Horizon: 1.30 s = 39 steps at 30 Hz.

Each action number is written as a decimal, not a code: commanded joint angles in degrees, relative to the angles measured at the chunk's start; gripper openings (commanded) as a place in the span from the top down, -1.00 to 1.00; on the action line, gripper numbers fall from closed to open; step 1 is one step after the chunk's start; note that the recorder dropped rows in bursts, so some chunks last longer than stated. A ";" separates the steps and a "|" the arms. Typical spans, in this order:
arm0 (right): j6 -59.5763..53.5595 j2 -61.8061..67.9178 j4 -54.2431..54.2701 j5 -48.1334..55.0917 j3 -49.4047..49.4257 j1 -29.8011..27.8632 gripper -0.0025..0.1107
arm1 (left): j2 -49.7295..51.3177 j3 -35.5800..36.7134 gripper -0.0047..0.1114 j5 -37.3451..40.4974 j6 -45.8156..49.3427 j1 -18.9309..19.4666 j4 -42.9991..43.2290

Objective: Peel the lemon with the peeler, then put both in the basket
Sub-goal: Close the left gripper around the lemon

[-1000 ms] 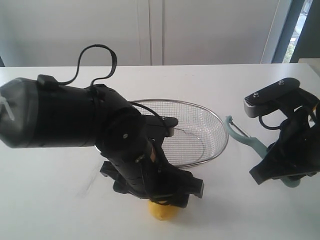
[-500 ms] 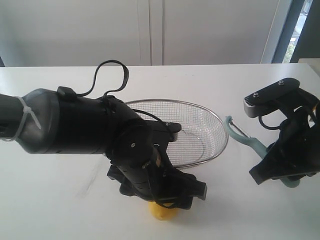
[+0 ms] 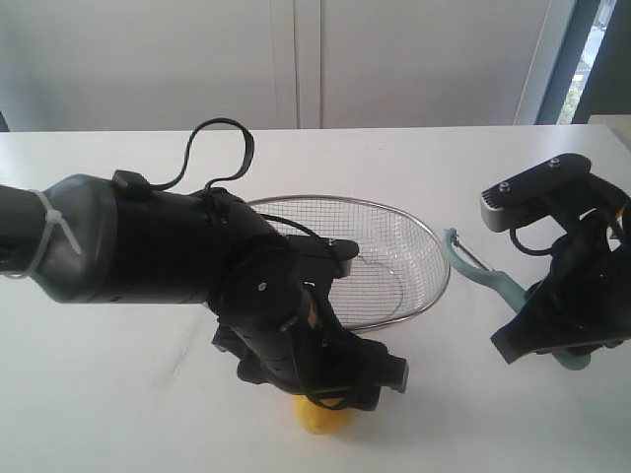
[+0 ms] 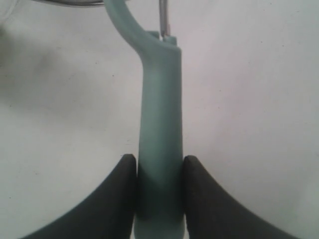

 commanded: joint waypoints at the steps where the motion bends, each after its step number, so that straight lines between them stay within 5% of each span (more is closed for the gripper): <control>1: 0.21 -0.44 -0.11 -0.25 -0.10 -0.45 0.96 | 1.14 0.47 -0.50 1.06 -0.42 -0.10 0.23; 31: 0.21 -0.44 -0.11 -0.37 -0.10 -0.45 0.96 | 4.89 0.47 -0.47 -1.33 1.60 -0.10 -0.11; 34: 0.21 -0.44 -0.11 -0.37 -0.10 -0.45 0.96 | 4.89 0.47 -0.35 -1.08 1.60 -0.10 -0.11; 39: 0.21 -0.44 -0.11 -0.37 -0.10 -0.45 0.96 | 4.89 0.47 0.21 -0.25 1.60 -0.10 -0.11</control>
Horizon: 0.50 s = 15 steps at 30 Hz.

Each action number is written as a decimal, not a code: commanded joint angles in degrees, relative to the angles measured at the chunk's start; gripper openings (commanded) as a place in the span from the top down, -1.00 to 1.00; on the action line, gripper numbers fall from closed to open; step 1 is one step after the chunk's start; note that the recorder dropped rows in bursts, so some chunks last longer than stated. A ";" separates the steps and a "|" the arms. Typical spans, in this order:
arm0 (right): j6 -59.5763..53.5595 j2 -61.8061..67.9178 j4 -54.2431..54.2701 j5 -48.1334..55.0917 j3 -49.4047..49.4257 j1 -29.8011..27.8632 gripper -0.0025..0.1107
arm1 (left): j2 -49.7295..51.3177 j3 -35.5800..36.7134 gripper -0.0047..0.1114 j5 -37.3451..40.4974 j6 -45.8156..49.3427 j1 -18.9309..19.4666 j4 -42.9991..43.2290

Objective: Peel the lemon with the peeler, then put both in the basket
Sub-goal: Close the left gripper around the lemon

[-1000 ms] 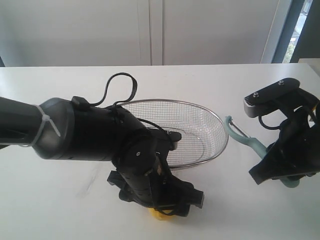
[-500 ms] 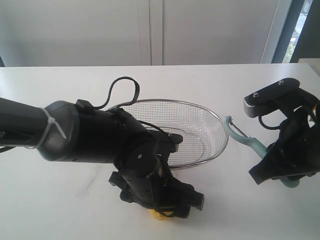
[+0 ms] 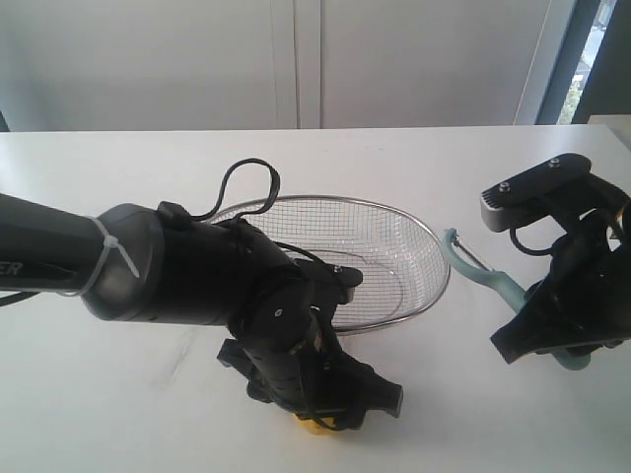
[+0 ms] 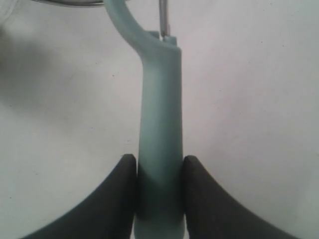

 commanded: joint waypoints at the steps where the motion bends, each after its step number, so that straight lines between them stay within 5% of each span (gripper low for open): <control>1: 0.21 -0.44 -0.11 -0.37 -0.10 -0.45 0.96 | -0.04 0.39 0.34 1.54 -0.02 -0.10 -0.38; 6: 0.21 -0.44 -0.11 -0.37 -0.10 -0.45 0.96 | -1.43 0.14 0.92 3.53 0.68 -0.10 -0.38; 15: 0.21 -0.44 -0.11 -0.37 -0.10 -0.45 0.96 | -9.46 -1.41 0.92 15.21 17.15 -0.10 -0.38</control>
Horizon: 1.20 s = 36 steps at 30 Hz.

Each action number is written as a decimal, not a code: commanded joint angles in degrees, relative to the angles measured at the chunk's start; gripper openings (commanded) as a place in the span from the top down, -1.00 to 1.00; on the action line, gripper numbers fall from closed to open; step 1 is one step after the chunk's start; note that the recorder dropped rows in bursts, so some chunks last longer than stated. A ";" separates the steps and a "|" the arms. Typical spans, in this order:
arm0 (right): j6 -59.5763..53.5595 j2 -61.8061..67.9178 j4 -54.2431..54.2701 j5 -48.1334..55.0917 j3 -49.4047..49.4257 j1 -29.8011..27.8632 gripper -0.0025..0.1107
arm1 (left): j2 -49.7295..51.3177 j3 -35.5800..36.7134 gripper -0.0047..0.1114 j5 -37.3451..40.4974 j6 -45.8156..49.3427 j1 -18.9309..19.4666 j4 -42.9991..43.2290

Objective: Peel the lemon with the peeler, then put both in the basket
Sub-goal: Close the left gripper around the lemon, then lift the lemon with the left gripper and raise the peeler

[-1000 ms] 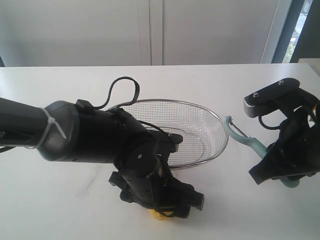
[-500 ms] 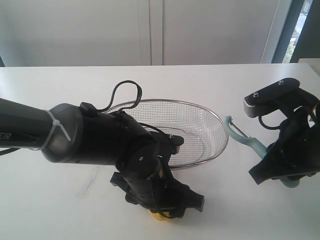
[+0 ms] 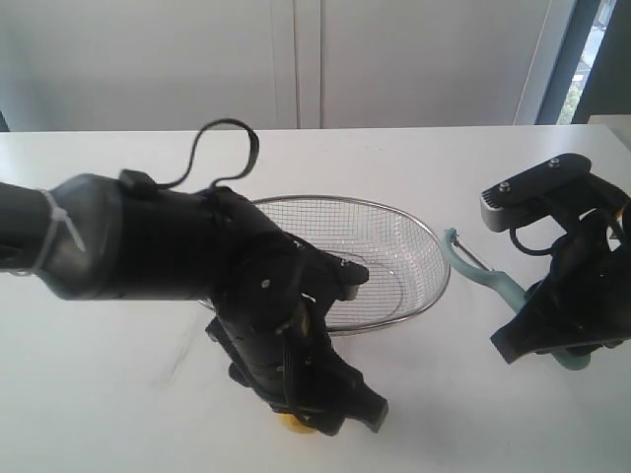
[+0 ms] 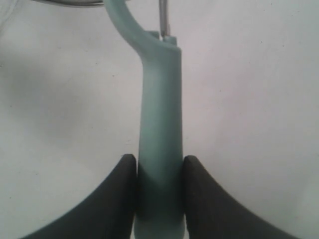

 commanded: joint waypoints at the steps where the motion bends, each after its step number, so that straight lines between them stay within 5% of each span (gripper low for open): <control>1: 0.21 -0.44 -0.11 -0.37 -0.10 -0.45 0.96 | -5.47 -0.60 0.92 6.45 5.95 0.00 -0.17; 7: 0.21 -0.44 -0.11 -0.37 -0.10 -0.45 0.96 | -12.75 -0.60 0.92 11.01 7.04 0.00 9.03; 21: 0.25 -0.33 -2.91 -5.66 -0.10 0.12 0.96 | -23.48 -0.47 0.92 31.52 7.04 0.00 46.81; 28: 19.37 -0.33 -34.49 -0.77 -0.10 10.92 0.96 | -23.48 -0.47 0.92 27.35 6.00 0.76 47.73; 34: 24.01 -0.33 -46.37 -0.03 0.12 19.45 0.96 | -23.48 -0.72 0.92 18.41 8.29 11.02 42.57; 36: 24.91 -0.33 -48.61 -0.03 0.12 21.28 0.96 | -23.48 -2.52 0.92 16.22 14.23 15.83 32.69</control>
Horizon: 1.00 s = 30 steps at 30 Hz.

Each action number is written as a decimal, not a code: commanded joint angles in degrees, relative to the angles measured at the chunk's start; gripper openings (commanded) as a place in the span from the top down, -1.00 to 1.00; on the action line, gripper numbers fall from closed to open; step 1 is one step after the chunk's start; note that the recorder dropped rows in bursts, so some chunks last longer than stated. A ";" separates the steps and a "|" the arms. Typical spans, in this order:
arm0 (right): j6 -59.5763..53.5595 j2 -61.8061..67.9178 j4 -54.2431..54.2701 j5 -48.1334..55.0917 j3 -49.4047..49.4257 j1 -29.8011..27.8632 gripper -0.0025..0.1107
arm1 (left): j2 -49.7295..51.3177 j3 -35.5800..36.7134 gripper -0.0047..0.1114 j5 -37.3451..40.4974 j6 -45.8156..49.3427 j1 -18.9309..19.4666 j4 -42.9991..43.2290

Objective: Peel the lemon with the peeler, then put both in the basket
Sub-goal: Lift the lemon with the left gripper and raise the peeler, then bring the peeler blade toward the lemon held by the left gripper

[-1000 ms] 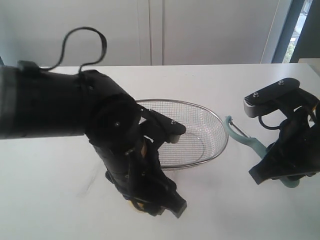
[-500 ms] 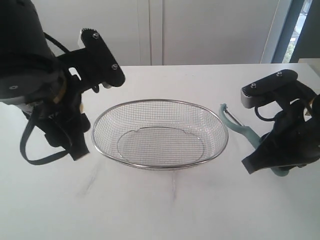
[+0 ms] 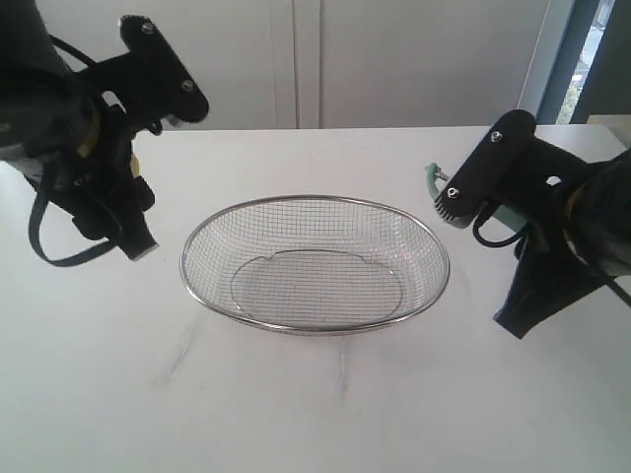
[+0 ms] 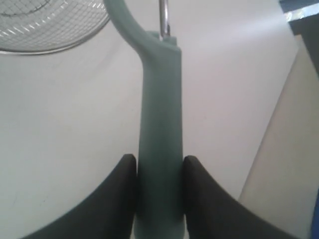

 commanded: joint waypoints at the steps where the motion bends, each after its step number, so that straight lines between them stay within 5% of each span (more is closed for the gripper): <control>1: 3.29 -0.33 -7.37 0.15 0.12 4.64 0.96 | -0.64 -3.48 0.92 -3.98 11.83 9.14 -17.52; 5: 1.95 -0.33 -7.66 -3.79 0.12 8.21 0.96 | -0.64 -8.20 0.92 -2.75 37.18 17.90 -49.64; 8: -1.97 -0.33 -3.44 -9.59 0.12 9.27 0.96 | -0.64 -8.88 0.92 -0.11 48.66 22.02 -61.06; 15: -19.45 -0.33 10.81 -13.00 0.12 11.79 0.96 | 1.49 -8.77 0.92 0.86 53.44 25.30 -69.56; 30: -30.91 -0.33 10.60 -18.07 0.12 17.82 0.96 | 7.65 -8.77 0.92 3.30 63.38 25.30 -84.24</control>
